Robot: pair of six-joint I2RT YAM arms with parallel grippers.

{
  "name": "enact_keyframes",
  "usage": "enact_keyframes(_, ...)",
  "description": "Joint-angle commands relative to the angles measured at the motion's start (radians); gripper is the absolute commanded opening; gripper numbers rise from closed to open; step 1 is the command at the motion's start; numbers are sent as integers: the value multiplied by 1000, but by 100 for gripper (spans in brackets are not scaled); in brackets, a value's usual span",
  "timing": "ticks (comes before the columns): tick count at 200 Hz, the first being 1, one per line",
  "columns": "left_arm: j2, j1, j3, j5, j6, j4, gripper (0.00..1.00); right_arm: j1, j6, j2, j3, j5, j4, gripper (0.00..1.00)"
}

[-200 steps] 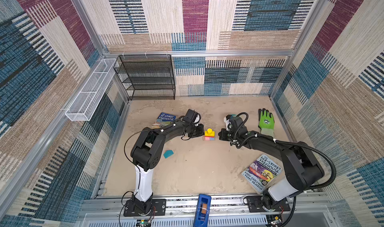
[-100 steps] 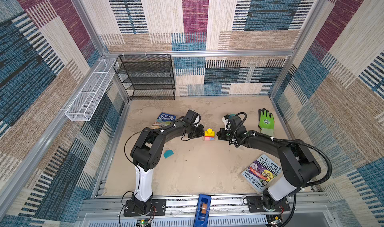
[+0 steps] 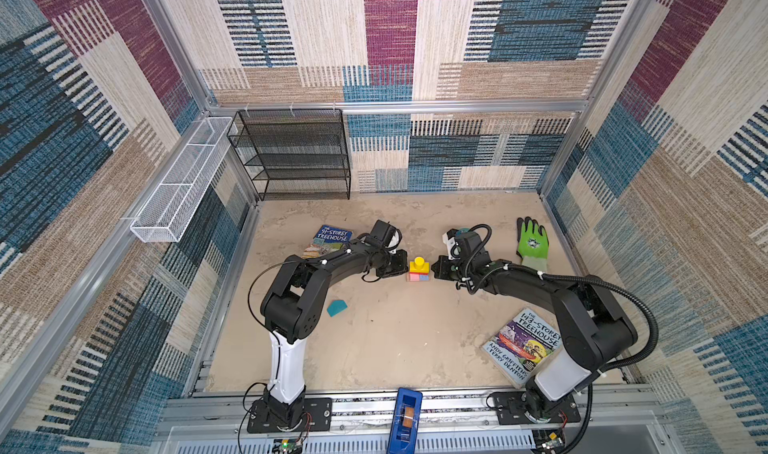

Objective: Build the wood block tower

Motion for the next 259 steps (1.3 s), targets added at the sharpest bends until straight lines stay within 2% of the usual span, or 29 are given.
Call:
enact_keyframes(1,-15,-1,-4,19,-8,4,0,0,9,5,9,-9,32,0)
enact_keyframes(113,-16,-5,-6,27,-11,3,0,0,12,12,11,-7,33,0)
enact_keyframes(259,-26,-5,8,-27,5,-45,0,0,18,15,7,-21,33,0)
